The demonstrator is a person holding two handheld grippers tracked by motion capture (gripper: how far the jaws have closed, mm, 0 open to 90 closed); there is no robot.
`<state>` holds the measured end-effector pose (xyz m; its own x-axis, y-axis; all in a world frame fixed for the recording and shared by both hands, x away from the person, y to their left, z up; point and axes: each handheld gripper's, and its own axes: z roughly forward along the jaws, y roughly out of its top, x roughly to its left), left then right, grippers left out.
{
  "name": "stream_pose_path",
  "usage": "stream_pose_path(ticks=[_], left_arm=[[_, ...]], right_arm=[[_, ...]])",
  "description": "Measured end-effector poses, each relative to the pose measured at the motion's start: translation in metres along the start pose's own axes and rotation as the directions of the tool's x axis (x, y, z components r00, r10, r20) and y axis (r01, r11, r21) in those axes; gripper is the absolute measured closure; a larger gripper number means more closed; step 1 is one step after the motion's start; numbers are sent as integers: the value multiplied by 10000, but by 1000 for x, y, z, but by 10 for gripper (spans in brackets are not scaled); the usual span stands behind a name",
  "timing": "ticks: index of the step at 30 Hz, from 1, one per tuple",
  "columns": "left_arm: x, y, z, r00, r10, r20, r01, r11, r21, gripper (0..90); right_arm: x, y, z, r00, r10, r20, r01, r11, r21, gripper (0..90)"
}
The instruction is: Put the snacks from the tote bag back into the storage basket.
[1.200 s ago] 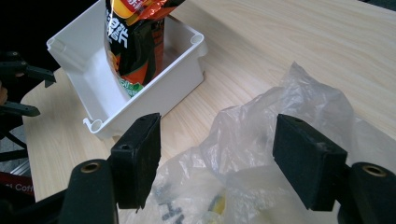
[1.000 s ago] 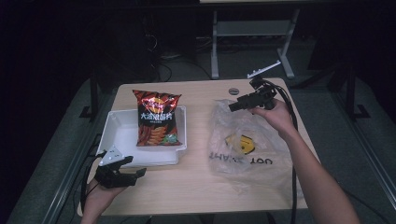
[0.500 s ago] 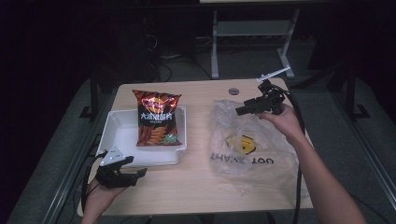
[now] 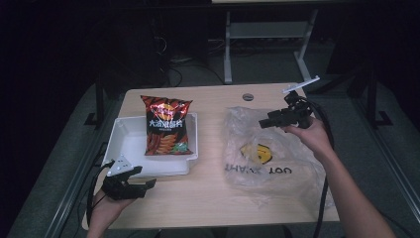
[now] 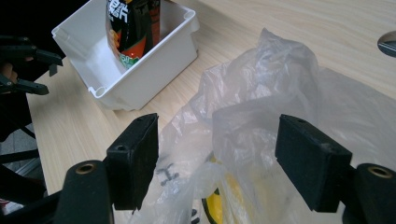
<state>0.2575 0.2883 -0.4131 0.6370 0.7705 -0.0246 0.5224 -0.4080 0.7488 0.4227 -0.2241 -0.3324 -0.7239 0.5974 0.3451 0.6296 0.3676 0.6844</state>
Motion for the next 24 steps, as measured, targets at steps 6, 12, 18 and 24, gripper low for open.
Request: stream_pose_path(ticks=[6,12,18,24], left_arm=[[-1,0,1,10000,2,25,-2,10000,11,277],[-1,0,1,10000,2,32,-2,10000,36,277],[-2,1,3,10000,20,26,-20,10000,28,275],[-2,1,3,10000,-4,11,4,9999,129,272]], right_arm=[[-1,-8,-5,10000,54,27,-54,9999,-96,293],[-1,-17,-12,9999,139,80,-137,9995,-268,296],[-6,-32,-23,9993,335,161,-327,9985,-437,294],[-8,-44,-30,9987,467,223,-455,9978,-492,293]])
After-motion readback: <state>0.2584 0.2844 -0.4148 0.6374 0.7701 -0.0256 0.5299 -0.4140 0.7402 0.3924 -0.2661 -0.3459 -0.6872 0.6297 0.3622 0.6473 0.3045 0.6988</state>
